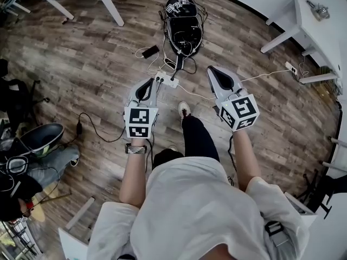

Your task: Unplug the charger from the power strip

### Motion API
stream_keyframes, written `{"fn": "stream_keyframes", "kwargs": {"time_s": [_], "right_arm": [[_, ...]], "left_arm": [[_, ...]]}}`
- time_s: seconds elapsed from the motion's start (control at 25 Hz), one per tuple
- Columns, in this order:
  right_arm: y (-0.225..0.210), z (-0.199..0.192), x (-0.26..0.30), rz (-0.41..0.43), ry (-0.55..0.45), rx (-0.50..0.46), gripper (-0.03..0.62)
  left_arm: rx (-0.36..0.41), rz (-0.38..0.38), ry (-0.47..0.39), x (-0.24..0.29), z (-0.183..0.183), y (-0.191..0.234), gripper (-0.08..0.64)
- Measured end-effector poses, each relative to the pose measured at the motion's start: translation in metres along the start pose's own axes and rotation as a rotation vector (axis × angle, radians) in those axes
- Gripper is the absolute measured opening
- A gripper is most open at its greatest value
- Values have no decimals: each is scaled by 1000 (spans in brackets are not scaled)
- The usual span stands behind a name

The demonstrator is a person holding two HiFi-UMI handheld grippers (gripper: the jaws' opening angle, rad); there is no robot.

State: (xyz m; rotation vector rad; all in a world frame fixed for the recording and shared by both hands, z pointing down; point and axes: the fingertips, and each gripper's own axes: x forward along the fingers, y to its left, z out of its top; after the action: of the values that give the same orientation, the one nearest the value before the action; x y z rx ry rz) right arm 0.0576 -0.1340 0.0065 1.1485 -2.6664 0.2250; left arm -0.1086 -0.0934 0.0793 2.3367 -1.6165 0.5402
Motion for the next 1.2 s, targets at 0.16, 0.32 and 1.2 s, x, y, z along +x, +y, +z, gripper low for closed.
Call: {"fn": "stream_keyframes", "kwargs": {"time_s": [0.16, 0.32, 1.2], "right_arm": [[-4, -27, 20, 29, 17, 3, 2], [-14, -56, 44, 45, 39, 0, 2], [-68, -248, 153, 36, 81, 31, 2]], "left_arm": [[-30, 3, 22, 23, -25, 7, 3], [-30, 11, 23, 47, -42, 14, 3], [-78, -18, 99, 191, -212, 45, 4]]}}
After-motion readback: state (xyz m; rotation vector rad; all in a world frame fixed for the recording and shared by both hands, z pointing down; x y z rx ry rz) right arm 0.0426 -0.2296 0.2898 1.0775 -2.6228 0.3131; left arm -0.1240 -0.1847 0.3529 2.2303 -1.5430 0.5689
